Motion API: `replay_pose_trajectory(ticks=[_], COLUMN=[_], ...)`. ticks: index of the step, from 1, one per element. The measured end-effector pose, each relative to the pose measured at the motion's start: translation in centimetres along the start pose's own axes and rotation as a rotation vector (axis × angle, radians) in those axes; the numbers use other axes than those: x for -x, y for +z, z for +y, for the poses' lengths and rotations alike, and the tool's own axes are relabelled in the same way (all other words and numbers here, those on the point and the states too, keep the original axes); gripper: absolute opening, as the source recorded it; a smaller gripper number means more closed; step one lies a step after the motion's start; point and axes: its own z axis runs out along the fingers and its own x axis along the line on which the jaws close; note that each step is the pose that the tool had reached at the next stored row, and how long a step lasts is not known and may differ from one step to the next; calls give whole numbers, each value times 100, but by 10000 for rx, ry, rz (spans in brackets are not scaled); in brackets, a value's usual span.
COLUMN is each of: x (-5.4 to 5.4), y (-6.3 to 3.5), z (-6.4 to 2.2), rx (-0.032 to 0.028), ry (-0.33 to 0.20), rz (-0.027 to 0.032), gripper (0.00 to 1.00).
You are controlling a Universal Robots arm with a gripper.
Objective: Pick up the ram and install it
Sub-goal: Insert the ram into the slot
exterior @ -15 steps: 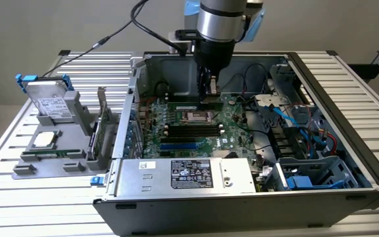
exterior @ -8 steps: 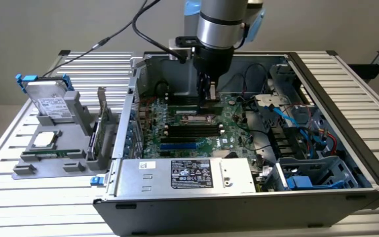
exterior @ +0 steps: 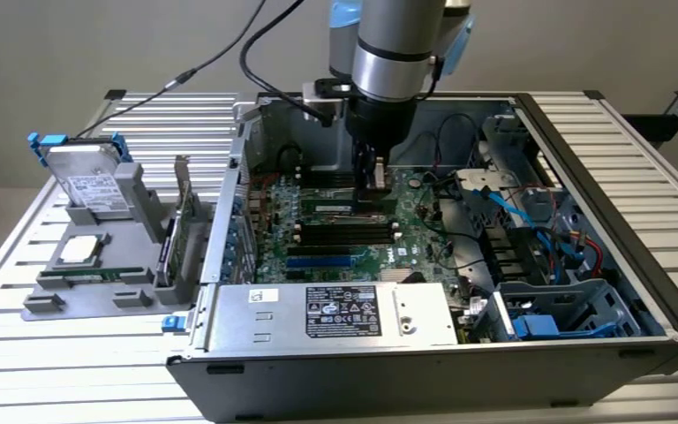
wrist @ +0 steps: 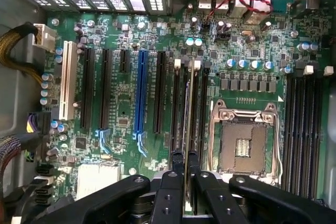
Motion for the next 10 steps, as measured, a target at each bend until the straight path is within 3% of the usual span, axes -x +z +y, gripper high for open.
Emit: replay_pose_trajectory(ticks=[10], x=[0], y=[180], z=[-17], rx=[1], ry=[14], rz=[-1], gripper=[14])
